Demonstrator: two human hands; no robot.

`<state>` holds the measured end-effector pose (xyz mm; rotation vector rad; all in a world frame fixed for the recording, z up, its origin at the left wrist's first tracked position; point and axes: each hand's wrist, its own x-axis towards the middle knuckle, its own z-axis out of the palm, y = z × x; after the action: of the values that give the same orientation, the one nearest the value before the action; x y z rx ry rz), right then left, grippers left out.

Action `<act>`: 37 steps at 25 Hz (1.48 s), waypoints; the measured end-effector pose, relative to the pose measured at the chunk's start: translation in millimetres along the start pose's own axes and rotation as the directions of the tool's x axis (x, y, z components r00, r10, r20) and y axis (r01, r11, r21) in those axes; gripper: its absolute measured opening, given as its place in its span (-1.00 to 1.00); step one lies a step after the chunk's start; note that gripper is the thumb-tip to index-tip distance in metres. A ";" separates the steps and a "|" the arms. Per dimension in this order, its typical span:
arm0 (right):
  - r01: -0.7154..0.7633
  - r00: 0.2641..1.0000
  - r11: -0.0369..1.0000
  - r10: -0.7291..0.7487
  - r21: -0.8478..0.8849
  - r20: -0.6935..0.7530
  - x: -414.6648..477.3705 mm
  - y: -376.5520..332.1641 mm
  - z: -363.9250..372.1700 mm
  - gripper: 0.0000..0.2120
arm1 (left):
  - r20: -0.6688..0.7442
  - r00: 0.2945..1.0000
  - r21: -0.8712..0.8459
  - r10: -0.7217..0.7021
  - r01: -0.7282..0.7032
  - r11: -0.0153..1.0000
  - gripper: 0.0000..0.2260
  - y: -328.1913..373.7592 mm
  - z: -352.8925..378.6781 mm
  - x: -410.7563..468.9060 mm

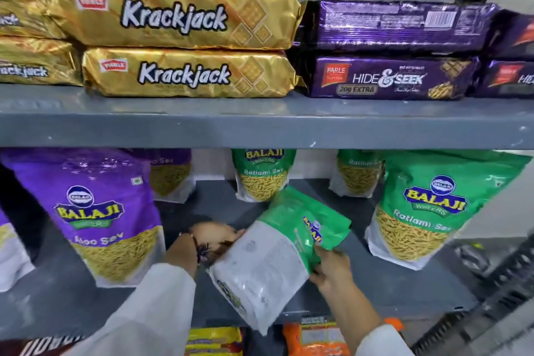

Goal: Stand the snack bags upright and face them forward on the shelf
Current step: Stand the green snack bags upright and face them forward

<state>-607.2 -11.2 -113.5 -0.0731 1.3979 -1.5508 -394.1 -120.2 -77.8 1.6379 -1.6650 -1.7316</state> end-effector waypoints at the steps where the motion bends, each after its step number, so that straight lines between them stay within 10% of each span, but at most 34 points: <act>1: 0.021 1.000 1.000 -0.021 0.023 0.014 -2.6 -3.4 -5.1 -0.93 | 0.012 0.999 -0.214 0.037 -0.034 0.976 -0.70 -7.8 10.7 -6.2; 4: 0.156 0.982 0.988 -0.157 0.010 0.108 -14.6 -23.2 -8.5 -0.90 | -0.198 0.970 -0.519 0.139 -0.224 0.825 -0.78 -19.7 40.3 -31.1; 12: 0.617 0.663 0.785 -0.558 0.056 0.499 -41.4 -73.9 28.6 -0.80 | -0.574 0.808 -0.589 0.135 -0.522 0.617 -0.72 -21.1 51.8 -30.6; 20: 0.717 0.683 0.689 -0.662 -0.110 0.308 -61.4 -46.2 19.3 -0.77 | -0.583 0.799 -0.537 0.147 -0.515 0.669 -0.70 -37.2 56.5 -16.1; 28: 0.686 0.660 0.640 -0.349 -0.345 0.665 -81.8 -9.3 22.5 -0.42 | -0.713 0.664 -0.408 0.226 -0.654 0.637 -0.65 -38.8 92.9 -65.8; 31: 0.729 0.651 0.547 -0.372 -0.410 0.661 -78.0 -9.4 27.1 -0.13 | -0.575 0.755 -0.429 0.313 -0.605 0.671 -0.74 -35.6 139.1 -84.1; 34: 0.656 0.713 0.698 -0.449 -0.286 0.539 -64.4 -19.0 29.2 -0.25 | -0.451 0.781 -0.349 0.432 -0.599 0.721 -0.68 -35.9 160.1 -87.9; 37: 0.540 0.727 0.826 -0.361 -0.161 0.584 -45.5 -40.8 24.9 -0.49 | -0.716 0.635 -0.312 0.291 -0.664 0.680 -0.71 -29.1 123.3 -78.8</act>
<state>-594.2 -5.1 -49.1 -1.0570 1.2025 -1.5011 -450.3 17.2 -93.1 1.1065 -1.0057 -1.0543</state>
